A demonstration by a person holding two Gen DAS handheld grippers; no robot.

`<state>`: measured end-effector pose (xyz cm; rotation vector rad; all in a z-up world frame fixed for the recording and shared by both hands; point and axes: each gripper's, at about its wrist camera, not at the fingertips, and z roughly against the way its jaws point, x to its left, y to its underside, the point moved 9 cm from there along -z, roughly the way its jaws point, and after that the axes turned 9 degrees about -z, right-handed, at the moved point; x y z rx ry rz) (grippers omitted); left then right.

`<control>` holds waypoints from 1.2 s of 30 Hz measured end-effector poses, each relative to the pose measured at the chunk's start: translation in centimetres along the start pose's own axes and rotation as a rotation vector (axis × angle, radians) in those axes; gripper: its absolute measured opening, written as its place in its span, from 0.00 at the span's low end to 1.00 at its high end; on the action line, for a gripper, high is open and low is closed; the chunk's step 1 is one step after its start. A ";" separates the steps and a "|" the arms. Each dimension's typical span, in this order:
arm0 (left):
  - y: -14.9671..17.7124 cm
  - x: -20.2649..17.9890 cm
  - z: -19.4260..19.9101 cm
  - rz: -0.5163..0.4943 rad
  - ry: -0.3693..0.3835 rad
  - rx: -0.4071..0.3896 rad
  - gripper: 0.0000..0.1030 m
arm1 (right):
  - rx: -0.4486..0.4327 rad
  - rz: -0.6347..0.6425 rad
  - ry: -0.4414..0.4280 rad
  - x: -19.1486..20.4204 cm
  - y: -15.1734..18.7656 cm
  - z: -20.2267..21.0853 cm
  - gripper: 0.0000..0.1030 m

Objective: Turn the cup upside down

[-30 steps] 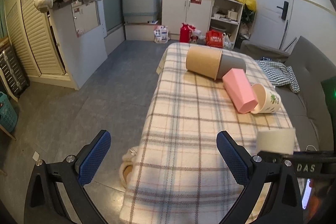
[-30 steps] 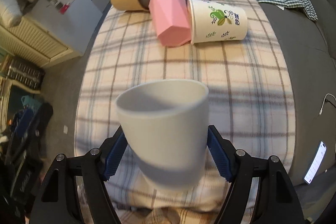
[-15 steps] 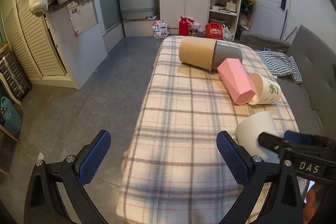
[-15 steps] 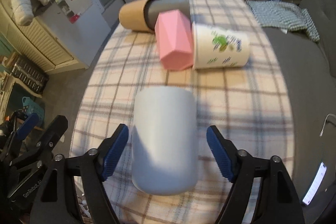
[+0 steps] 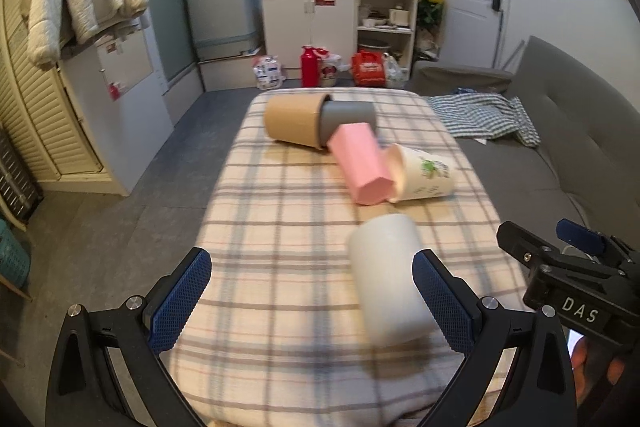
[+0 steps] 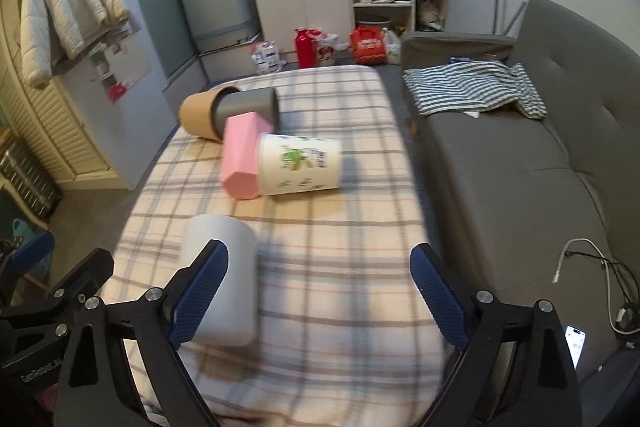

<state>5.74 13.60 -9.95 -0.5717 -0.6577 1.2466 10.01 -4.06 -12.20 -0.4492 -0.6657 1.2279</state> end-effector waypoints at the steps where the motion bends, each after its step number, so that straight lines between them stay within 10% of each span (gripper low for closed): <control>1: 0.0 -0.5 -0.1 -0.002 0.011 0.001 1.00 | 0.002 -0.010 0.011 -0.7 0.1 0.0 0.95; 30: 5.9 -6.7 -5.5 -0.055 0.139 0.216 0.98 | 0.062 -0.160 0.060 -7.3 2.7 -2.4 1.00; 36: 5.9 -7.5 -6.1 -0.066 0.200 0.213 0.75 | 0.068 -0.155 0.062 -7.0 2.9 -2.6 1.00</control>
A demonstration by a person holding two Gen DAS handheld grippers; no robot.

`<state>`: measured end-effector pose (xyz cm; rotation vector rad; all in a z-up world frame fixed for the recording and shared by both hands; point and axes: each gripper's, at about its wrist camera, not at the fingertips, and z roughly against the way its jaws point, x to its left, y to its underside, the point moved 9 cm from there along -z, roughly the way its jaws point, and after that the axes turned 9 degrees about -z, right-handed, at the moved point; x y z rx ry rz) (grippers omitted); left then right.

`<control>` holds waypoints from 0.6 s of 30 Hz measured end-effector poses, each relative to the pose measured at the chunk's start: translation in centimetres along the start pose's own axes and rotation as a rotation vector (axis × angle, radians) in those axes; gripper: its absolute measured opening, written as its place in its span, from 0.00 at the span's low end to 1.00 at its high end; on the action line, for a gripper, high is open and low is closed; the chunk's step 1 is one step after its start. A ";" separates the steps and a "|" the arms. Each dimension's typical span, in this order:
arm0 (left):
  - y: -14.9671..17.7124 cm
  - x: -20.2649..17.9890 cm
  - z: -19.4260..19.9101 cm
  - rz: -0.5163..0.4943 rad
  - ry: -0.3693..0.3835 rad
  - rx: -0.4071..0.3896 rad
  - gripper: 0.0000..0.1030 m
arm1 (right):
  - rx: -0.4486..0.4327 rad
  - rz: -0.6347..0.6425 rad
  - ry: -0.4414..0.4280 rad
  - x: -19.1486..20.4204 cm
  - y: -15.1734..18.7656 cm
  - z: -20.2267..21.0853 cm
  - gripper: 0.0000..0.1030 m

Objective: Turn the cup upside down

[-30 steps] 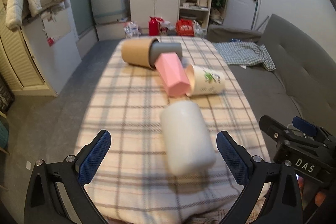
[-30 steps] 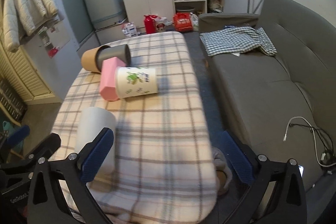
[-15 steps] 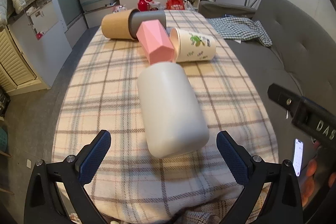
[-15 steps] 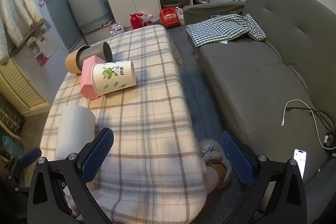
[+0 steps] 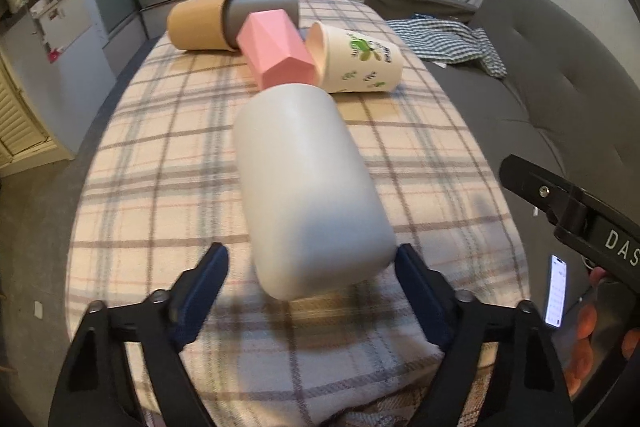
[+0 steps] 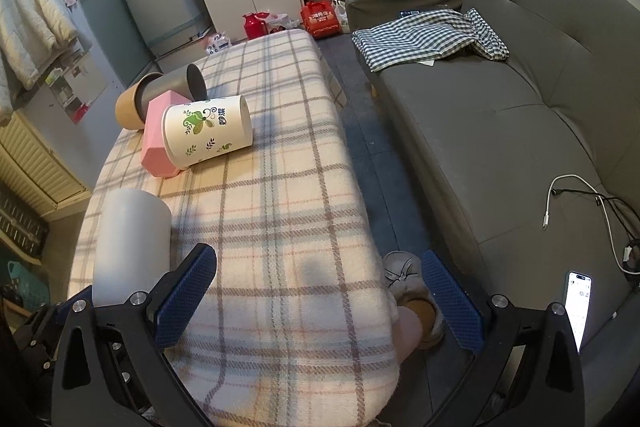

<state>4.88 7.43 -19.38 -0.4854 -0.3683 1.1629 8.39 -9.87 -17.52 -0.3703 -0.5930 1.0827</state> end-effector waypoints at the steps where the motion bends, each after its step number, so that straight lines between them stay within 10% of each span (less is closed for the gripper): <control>1: 0.0 -0.2 0.0 -0.007 0.010 0.002 0.71 | 0.000 0.000 0.001 0.0 0.0 0.0 1.00; 18: -1.4 0.5 3.2 -0.026 0.000 -0.046 0.71 | -0.001 0.020 0.000 1.0 0.4 0.1 1.00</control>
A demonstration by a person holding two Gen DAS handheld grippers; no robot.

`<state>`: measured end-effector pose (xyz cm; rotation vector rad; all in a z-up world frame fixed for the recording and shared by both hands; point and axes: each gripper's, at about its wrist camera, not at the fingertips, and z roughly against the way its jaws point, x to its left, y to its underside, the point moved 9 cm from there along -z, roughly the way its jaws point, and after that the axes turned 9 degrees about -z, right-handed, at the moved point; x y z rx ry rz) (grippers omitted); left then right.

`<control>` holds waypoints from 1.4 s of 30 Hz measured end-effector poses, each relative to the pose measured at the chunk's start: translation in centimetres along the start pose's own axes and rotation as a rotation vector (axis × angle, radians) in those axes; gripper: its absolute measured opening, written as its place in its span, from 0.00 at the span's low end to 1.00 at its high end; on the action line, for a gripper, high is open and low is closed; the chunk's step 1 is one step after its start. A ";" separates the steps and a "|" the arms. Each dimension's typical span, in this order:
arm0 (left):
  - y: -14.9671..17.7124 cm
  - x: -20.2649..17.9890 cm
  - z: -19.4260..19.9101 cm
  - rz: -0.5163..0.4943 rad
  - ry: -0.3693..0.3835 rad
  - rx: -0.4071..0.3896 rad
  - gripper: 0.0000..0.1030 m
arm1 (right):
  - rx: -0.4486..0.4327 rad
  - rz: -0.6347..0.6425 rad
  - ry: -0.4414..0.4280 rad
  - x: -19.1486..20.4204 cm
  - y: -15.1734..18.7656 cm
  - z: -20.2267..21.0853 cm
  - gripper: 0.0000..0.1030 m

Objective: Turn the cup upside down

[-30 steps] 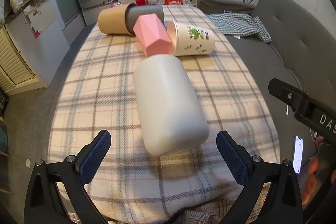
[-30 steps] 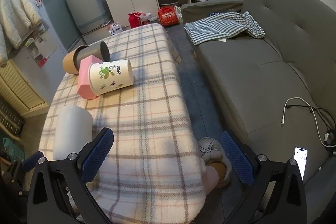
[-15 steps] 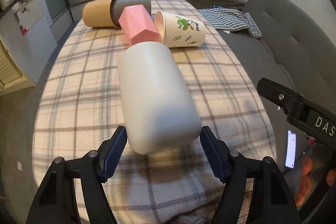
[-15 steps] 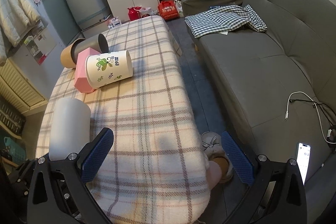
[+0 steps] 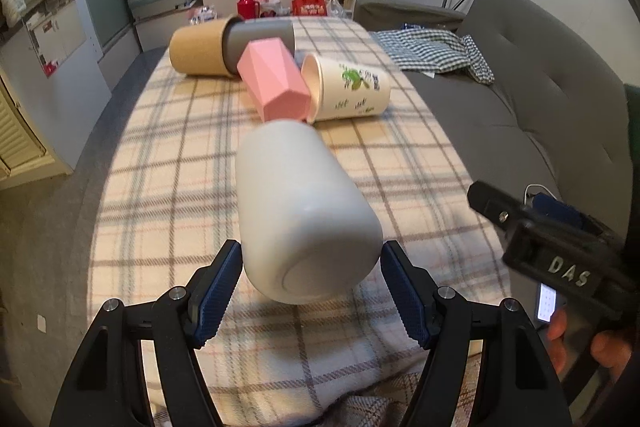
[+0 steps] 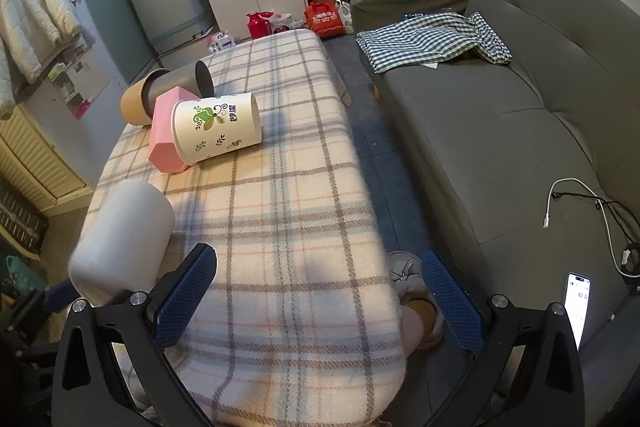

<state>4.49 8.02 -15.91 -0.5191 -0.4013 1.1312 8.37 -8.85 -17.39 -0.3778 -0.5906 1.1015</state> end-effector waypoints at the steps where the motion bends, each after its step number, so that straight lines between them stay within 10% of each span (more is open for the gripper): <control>1: -0.2 0.1 0.2 -0.001 -0.004 -0.007 0.71 | -0.001 0.000 0.000 0.0 0.0 0.0 1.00; 42: -5.4 2.8 -0.6 0.054 0.029 -0.103 0.68 | 0.020 0.008 0.017 0.0 0.2 -0.5 1.00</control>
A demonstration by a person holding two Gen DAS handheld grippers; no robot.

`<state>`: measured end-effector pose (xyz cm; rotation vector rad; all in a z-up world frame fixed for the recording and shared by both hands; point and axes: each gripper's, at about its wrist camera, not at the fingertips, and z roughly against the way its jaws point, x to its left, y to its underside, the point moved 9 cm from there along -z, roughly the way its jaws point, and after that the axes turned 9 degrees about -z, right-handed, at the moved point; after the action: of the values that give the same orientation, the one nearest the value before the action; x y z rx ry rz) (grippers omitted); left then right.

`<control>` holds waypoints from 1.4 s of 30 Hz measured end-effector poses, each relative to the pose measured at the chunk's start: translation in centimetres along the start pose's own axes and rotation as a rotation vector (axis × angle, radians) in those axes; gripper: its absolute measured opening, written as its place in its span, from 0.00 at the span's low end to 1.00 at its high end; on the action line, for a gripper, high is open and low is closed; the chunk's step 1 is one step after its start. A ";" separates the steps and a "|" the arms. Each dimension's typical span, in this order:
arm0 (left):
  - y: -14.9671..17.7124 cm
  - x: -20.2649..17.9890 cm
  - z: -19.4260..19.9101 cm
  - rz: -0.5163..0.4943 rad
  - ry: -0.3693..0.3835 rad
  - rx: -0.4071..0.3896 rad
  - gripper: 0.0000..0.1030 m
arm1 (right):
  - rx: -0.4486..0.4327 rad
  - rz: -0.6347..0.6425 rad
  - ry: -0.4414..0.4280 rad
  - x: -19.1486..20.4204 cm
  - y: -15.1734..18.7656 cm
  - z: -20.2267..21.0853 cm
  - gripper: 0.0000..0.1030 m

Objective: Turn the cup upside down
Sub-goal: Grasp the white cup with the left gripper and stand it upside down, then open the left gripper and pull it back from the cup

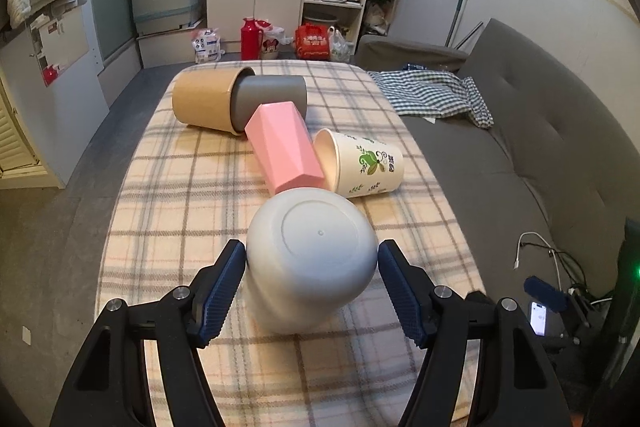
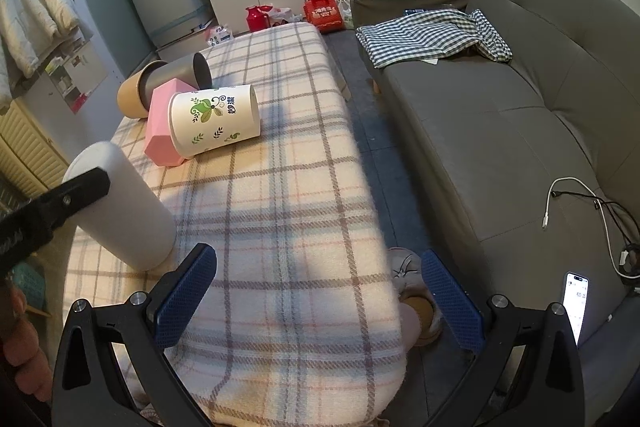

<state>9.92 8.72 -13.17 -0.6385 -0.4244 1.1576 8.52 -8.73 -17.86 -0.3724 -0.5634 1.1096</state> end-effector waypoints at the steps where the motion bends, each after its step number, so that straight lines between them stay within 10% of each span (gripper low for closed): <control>1: 0.1 0.1 0.1 -0.004 -0.002 -0.003 0.68 | 0.000 0.002 0.002 0.1 0.0 0.0 1.00; 30: -1.1 3.1 10.2 -0.067 -0.131 -0.237 0.72 | -0.155 0.159 -0.044 5.9 -0.2 7.8 1.00; 42: 4.1 6.1 10.3 -0.028 -0.239 -0.196 0.99 | -0.179 0.189 -0.061 7.4 2.6 8.3 1.00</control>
<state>2.84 17.95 -8.21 -0.6639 -0.7546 1.1789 4.06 -0.82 -10.85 -0.5573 -0.6951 1.2586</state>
